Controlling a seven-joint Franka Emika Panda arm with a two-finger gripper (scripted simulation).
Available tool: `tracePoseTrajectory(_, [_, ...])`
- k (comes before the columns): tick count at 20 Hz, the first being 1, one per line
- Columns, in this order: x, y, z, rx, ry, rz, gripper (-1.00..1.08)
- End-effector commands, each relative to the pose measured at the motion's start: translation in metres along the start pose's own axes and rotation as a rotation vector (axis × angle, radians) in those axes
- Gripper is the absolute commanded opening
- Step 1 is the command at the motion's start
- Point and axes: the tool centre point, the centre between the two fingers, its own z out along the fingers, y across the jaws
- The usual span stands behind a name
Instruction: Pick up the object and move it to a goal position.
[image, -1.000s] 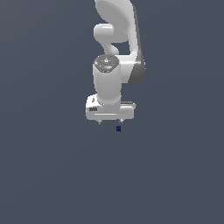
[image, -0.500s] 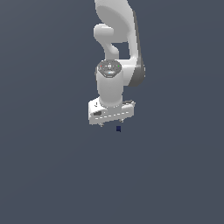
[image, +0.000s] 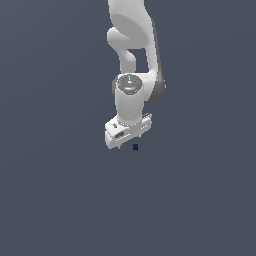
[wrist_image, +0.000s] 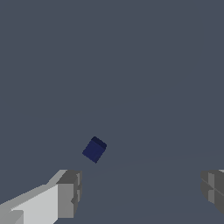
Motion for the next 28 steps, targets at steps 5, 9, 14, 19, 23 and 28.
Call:
tracePoseTrajectory(5, [-0.003,-0.008,0.014,-0.003,-0.006,-0.205,1.0])
tracePoseTrajectory(9, [-0.004,-0.014,0.022,-0.004,-0.008,-0.33,1.0])
tracePoseTrajectory(14, [-0.006,-0.021,0.032,-0.004,-0.01,-0.488,1.0])
tracePoseTrajectory(19, [-0.008,-0.029,0.042,-0.003,-0.01,-0.646,1.0])
tracePoseTrajectory(23, [-0.009,-0.035,0.048,-0.002,-0.009,-0.761,1.0])
tracePoseTrajectory(28, [-0.01,-0.041,0.054,0.0,-0.007,-0.87,1.0])
